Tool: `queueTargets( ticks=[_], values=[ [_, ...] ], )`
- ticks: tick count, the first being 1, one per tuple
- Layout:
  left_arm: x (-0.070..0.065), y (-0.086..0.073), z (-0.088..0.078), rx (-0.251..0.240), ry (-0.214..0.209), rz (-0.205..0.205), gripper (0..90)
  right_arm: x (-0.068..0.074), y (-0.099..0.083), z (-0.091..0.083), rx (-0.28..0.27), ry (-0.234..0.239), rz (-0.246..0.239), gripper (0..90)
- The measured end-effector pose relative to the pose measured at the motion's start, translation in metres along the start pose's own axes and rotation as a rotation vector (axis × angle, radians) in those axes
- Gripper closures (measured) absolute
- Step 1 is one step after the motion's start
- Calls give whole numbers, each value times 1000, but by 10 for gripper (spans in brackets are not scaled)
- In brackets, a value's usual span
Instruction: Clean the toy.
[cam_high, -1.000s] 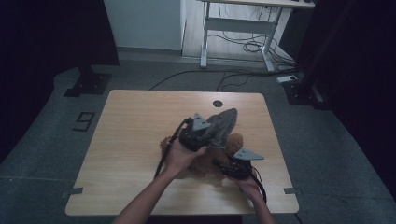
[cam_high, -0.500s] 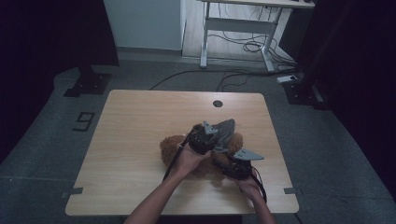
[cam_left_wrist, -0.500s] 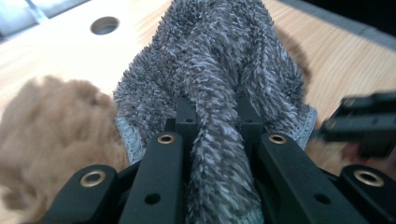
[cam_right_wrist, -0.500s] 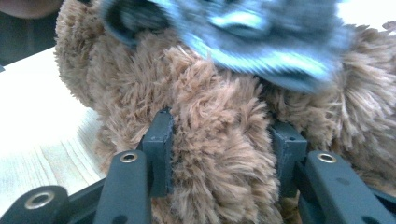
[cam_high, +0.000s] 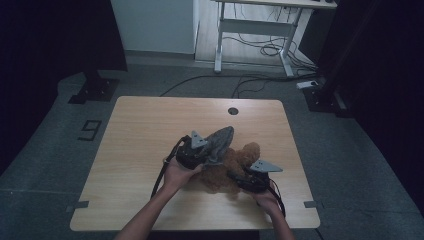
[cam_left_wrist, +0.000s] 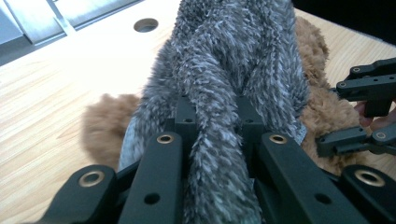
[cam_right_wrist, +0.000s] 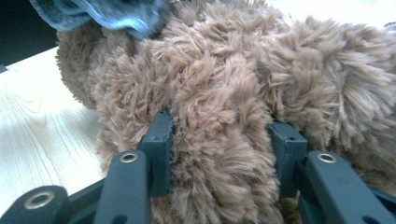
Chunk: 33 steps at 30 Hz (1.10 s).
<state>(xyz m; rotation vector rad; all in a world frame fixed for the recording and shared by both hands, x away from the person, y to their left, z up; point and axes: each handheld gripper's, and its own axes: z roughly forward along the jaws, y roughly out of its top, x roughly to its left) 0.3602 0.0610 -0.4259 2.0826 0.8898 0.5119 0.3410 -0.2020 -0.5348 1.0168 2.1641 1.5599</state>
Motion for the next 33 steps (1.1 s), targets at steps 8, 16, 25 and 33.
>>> queueTargets(
  ticks=[8,16,25,33],
  values=[
    [30,-20,-30,-24,95,-47,765,0,-1,0,-4,-7,5,524],
    [76,-75,-40,55,142,-187,768,0,-1,-1,-3,-7,10,523],
    [77,-69,-52,-4,88,-205,767,-1,-1,-1,-7,-8,16,523],
    [45,-18,-28,-19,34,-117,761,-1,-1,-1,-9,-8,16,521]
  ],
)
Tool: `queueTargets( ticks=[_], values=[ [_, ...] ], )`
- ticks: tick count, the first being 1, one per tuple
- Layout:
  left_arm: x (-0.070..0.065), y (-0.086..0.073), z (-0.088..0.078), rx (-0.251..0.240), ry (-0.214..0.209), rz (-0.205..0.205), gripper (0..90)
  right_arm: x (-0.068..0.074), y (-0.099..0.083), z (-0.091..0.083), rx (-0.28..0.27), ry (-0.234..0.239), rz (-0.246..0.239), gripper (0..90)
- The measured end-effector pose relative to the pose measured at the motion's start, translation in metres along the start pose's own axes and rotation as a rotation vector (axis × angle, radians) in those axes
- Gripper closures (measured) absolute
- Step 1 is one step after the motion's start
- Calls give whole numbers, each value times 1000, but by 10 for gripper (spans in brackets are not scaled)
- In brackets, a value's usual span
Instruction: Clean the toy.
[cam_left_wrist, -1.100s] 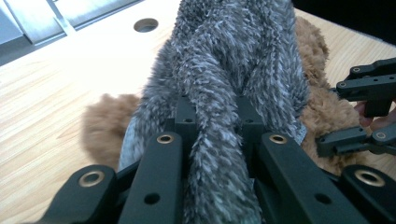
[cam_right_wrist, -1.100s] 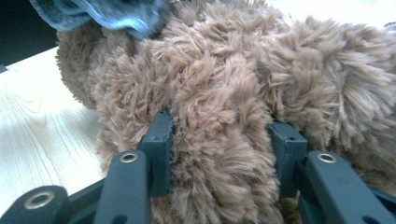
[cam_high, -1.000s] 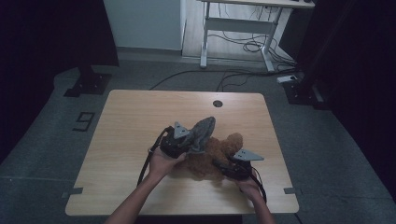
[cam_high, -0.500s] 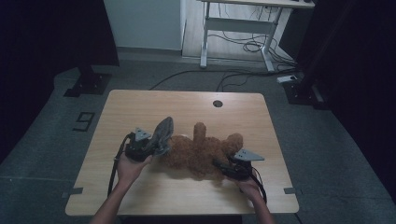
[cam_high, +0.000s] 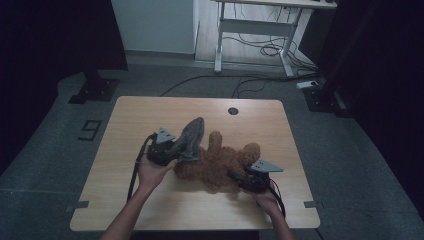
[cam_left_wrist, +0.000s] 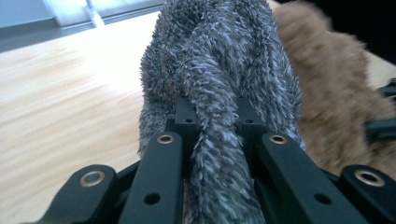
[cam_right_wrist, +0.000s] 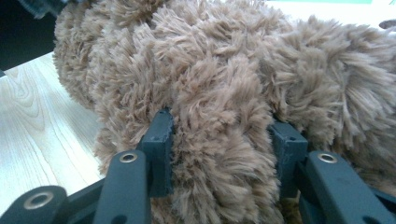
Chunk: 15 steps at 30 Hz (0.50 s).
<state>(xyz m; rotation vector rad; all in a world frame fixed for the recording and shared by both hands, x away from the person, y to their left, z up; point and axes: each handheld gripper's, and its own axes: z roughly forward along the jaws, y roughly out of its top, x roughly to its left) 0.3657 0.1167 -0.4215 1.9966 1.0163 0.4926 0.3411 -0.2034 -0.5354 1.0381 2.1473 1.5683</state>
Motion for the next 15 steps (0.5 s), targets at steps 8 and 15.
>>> queueTargets(
  ticks=[8,15],
  values=[
    [-1,-16,25,41,-17,-32,768,0,2,-3,8,3,-6,433],
    [-1,-30,18,30,-33,-33,772,-7,6,-14,42,24,56,274]
  ],
)
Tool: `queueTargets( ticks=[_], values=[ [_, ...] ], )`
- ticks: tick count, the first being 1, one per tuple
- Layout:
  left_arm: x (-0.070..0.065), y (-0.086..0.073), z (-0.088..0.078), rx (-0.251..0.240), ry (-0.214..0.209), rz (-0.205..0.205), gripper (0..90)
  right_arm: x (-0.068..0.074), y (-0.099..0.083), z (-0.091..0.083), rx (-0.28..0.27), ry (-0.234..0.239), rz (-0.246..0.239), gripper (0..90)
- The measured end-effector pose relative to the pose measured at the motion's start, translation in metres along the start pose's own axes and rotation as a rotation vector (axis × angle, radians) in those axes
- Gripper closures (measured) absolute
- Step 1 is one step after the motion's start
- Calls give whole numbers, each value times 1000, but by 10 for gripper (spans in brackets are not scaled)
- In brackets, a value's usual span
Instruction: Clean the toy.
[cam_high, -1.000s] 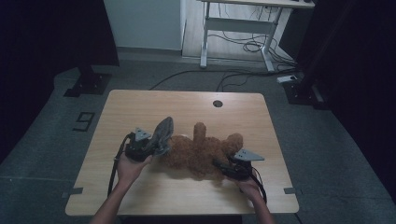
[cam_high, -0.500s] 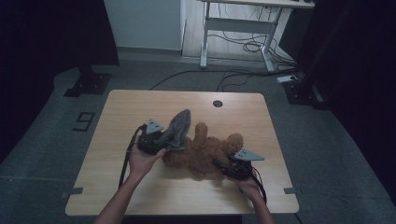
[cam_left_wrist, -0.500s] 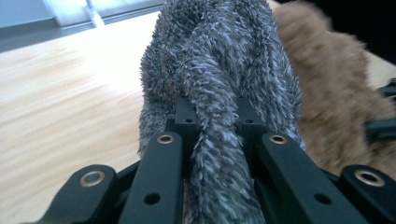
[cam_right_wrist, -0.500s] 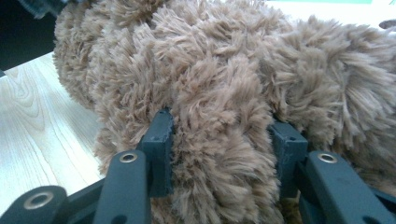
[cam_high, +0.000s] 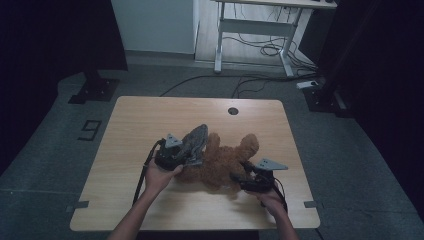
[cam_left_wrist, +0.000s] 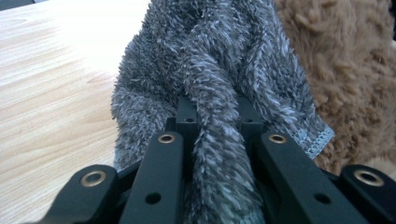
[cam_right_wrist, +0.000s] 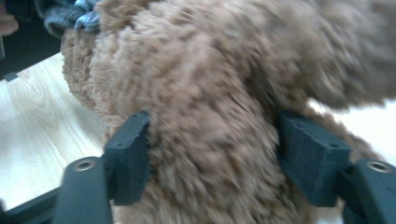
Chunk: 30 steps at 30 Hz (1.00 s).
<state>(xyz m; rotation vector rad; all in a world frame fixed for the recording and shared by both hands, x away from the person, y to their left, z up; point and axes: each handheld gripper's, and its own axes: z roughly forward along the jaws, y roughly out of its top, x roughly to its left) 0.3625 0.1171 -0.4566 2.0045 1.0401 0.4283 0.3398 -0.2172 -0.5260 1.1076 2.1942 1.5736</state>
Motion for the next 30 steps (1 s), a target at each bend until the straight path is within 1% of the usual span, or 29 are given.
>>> queueTargets(
  ticks=[2,4,6,8,11,14,17,18,20,22,24,25,26,27,30],
  values=[
    [-2,-4,-2,-13,-2,-3,774,-2,-1,0,10,10,8,248],
    [-4,-9,-3,-21,-7,-3,775,-1,0,2,17,14,-1,227],
    [-6,-14,-6,-19,-12,-3,776,1,0,8,35,34,-13,232],
    [-8,-21,-10,-17,-15,3,778,4,-1,14,54,52,-39,298],
    [-8,-31,-18,-25,-37,-9,778,9,-4,15,91,75,-59,400],
    [-11,-39,-23,-32,-45,-2,779,18,-9,17,136,60,-92,465],
    [-13,-44,-26,-36,-50,5,778,23,-12,17,145,49,-100,491],
    [-15,-48,-28,-44,-55,3,779,24,-13,17,143,47,-105,495],
    [-16,-50,-29,-46,-56,3,778,25,-15,17,138,42,-109,499],
    [-17,-53,-30,-59,-54,4,778,26,-17,17,129,34,-117,504],
    [-20,-56,-29,-79,-42,4,778,28,-19,17,121,11,-135,510],
    [-21,-57,-28,-90,-32,7,778,30,-20,18,116,-4,-154,514],
    [-21,-57,-27,-94,-28,9,778,31,-20,19,110,-24,-170,520],
    [-21,-56,-24,-99,-24,8,778,31,-20,21,107,-34,-178,524],
    [-18,-47,-16,-107,-19,7,779,27,-17,26,99,-69,-183,539]
  ],
)
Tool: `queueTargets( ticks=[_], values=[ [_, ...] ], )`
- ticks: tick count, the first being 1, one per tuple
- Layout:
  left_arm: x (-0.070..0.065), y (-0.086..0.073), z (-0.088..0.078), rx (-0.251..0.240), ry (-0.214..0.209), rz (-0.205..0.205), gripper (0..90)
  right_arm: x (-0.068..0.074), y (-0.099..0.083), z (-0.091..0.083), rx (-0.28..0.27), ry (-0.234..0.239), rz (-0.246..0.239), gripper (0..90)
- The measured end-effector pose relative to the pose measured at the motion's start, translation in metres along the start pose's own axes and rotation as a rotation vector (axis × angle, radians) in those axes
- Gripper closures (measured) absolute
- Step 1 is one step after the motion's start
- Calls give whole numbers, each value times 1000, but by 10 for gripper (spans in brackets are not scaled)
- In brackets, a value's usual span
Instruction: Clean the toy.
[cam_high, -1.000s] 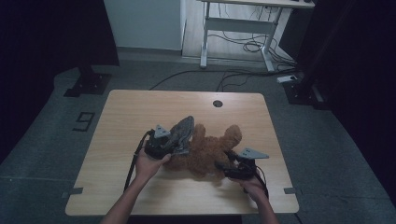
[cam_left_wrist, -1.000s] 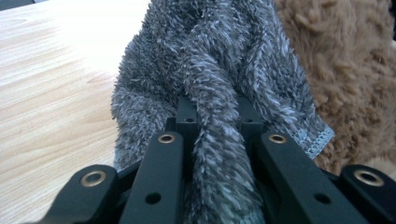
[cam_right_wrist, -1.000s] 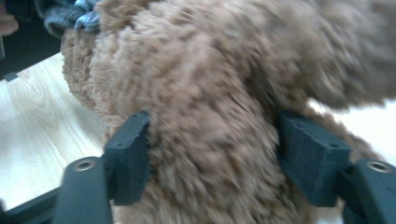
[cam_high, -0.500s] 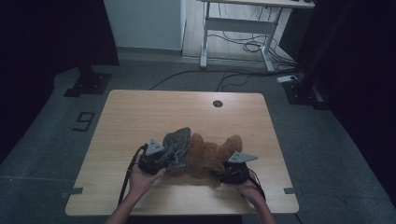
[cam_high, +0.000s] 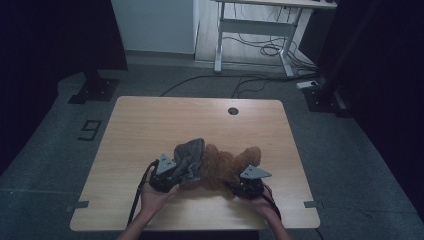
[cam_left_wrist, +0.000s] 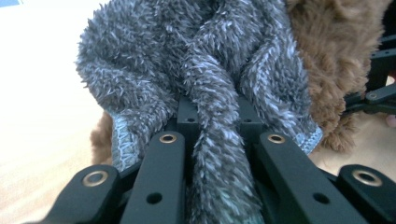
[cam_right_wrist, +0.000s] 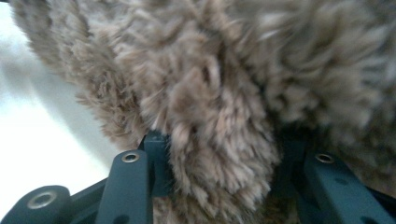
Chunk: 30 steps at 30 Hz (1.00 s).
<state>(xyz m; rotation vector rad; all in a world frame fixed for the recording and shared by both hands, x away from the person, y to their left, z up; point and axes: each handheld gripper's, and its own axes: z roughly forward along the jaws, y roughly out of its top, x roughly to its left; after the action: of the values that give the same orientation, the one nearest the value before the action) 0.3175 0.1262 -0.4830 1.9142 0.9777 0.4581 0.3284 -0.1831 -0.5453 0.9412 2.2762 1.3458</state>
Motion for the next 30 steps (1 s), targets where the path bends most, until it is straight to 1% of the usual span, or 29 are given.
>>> queueTargets(
  ticks=[3,5,7,9,11,13,16,18,19,20,22,24,26,27,29,30],
  values=[
    [5,13,16,-1,21,12,781,-8,3,6,-9,-23,22,551],
    [10,23,25,10,32,20,782,-17,9,11,-9,-34,35,556],
    [16,31,34,20,42,23,781,-24,15,17,-6,-47,37,560],
    [23,37,41,23,56,13,780,-31,21,22,-7,-63,35,568],
    [27,40,48,17,72,6,780,-35,26,28,-4,-78,29,575],
    [30,42,50,15,76,-7,781,-38,31,33,-8,-94,26,584],
    [31,42,48,20,60,-13,781,-39,32,34,-13,-91,36,590],
    [31,44,42,25,39,-18,776,-38,28,31,-20,-82,34,593],
    [32,47,38,20,33,-33,773,-37,27,29,-24,-77,35,594],
    [31,50,36,22,31,-37,768,-36,24,27,-25,-72,37,594],
    [27,61,33,28,33,-21,764,-33,21,25,-36,-69,28,594],
    [21,69,35,32,9,-12,763,-29,18,23,-38,-60,22,593],
    [11,74,41,46,-7,9,762,-24,16,19,-35,-55,9,591],
    [4,76,48,63,-10,19,761,-22,15,18,-36,-55,-1,591],
    [-4,74,57,89,-6,22,760,-18,11,15,-39,-54,-11,591],
    [-5,72,58,89,-2,20,761,-18,9,14,-44,-51,-7,591]
  ],
)
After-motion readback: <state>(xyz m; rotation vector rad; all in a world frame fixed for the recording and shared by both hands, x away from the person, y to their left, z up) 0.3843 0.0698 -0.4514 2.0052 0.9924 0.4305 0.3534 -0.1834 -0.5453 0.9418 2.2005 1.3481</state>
